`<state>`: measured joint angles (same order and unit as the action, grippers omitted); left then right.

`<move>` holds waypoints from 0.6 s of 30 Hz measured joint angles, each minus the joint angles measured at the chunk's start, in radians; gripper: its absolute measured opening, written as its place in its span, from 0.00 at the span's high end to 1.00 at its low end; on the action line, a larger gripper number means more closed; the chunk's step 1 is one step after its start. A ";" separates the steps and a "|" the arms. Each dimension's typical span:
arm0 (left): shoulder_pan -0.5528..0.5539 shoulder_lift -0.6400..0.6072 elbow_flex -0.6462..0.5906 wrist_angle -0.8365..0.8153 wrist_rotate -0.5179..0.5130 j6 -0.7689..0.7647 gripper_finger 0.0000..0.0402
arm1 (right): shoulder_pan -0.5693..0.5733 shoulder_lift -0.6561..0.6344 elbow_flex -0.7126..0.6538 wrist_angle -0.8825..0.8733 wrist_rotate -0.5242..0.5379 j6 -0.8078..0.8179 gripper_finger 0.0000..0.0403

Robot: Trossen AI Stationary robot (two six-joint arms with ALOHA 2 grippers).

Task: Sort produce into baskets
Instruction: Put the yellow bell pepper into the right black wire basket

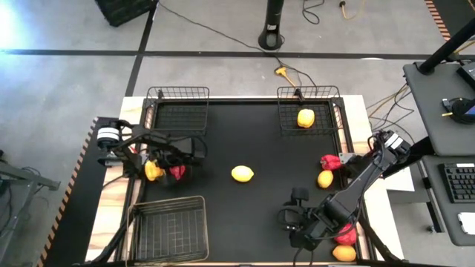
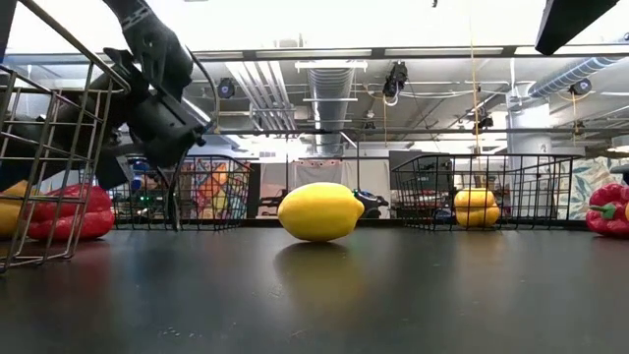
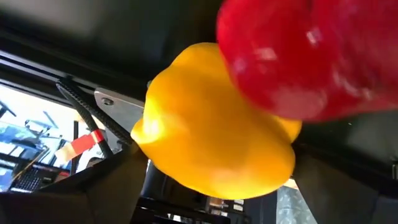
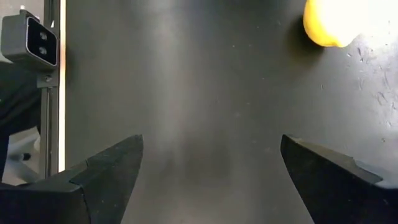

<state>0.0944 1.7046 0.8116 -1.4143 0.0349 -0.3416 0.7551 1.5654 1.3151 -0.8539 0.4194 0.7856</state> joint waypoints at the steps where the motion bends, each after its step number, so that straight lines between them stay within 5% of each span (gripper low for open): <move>1: -0.001 0.007 0.000 0.003 -0.005 -0.004 0.08 | 0.000 0.000 0.000 0.000 0.000 0.000 0.07; 11: -0.002 0.054 0.000 0.009 -0.025 -0.045 0.04 | 0.013 0.000 0.000 0.000 0.000 0.019 0.07; 18: -0.017 0.040 0.016 0.003 -0.021 -0.055 0.11 | 0.017 0.000 0.000 -0.001 0.000 0.027 0.07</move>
<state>0.0773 1.7446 0.8276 -1.4109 0.0135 -0.3968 0.7723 1.5658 1.3148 -0.8548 0.4198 0.8130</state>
